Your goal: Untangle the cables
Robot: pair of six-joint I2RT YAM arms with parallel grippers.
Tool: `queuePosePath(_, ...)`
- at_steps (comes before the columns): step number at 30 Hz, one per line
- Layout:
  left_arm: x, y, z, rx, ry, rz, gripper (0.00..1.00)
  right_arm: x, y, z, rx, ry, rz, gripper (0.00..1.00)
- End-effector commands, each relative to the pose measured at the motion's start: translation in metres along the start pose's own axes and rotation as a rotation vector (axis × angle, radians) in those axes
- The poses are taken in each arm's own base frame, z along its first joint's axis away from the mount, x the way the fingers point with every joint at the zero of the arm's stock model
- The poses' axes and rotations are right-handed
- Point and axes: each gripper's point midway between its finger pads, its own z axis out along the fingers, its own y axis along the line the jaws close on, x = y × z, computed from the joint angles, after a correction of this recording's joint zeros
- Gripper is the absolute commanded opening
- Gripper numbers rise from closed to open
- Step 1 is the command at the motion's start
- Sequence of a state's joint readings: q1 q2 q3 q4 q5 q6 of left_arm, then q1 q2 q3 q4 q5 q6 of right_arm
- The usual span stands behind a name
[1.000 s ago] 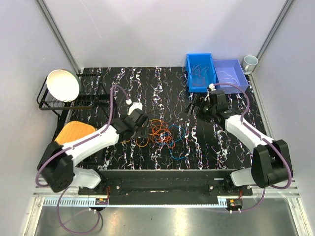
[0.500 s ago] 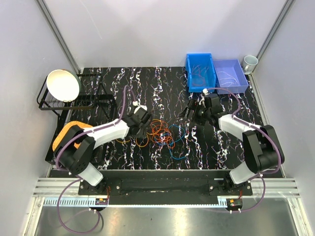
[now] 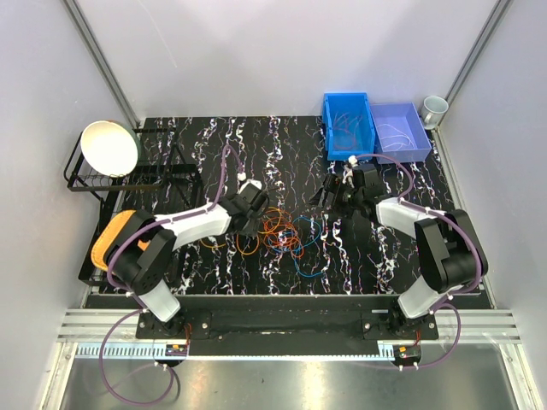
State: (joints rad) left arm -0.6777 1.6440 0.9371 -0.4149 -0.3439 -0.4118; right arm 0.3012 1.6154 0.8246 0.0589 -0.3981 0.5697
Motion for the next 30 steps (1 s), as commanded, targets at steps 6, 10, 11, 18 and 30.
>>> queuePosePath(6, -0.031, -0.008, 0.005, 0.022, -0.058, -0.012, 0.51, -0.012, 0.016, 0.005, -0.058, -0.018, -0.042, 0.93)
queuePosePath(10, -0.031, -0.009, 0.007, 0.026, -0.055, -0.011, 0.47, -0.011, 0.016, 0.006, -0.061, -0.014, -0.041, 0.93)
queuePosePath(11, -0.032, -0.009, 0.007, 0.028, -0.057, -0.012, 0.45, -0.011, 0.017, 0.006, -0.064, -0.011, -0.042, 0.93)
queuePosePath(18, -0.032, -0.009, 0.010, 0.029, -0.046, -0.010, 0.27, -0.009, 0.016, 0.008, -0.063, -0.002, -0.039, 0.93)
queuePosePath(30, -0.048, 0.002, -0.018, -0.003, -0.076, -0.041, 0.00, -0.008, 0.015, 0.011, -0.063, 0.012, -0.036, 0.93)
